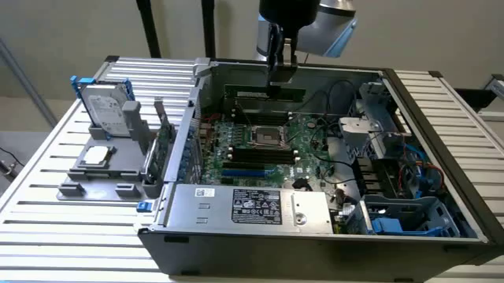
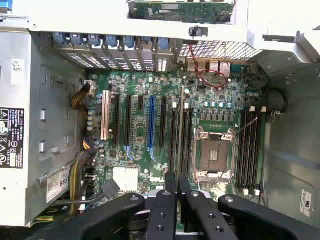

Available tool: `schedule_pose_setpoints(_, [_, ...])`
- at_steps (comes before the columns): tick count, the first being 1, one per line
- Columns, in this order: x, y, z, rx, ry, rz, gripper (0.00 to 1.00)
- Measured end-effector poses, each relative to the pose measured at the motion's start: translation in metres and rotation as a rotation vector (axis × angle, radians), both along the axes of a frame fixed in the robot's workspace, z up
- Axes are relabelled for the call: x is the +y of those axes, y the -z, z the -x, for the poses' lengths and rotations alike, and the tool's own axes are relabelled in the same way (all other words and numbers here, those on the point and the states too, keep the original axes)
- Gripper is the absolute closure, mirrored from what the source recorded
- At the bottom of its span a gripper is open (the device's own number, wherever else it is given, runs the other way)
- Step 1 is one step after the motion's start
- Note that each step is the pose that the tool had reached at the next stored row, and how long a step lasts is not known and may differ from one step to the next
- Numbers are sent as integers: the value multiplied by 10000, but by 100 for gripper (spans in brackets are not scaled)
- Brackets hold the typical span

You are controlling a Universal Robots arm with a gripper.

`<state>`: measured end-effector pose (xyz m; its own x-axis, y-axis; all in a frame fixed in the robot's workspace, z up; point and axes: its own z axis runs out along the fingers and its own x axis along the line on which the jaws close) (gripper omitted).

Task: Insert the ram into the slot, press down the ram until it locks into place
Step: 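Insert the ram into the slot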

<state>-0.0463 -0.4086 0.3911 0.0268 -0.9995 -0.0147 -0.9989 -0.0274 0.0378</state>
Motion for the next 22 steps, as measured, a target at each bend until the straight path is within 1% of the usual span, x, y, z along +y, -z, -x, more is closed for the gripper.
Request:
schedule_pose_setpoints(12, [0, 4, 0, -1, 0, 5, 87])
schedule_pose_setpoints(14, [1, 39, -2, -2, 0, 10, 87])
schedule_pose_setpoints(15, [0, 91, -19, -3, 1, 10, 87])
schedule_pose_setpoints(22, [0, 217, -95, -3, -13, 10, 87])
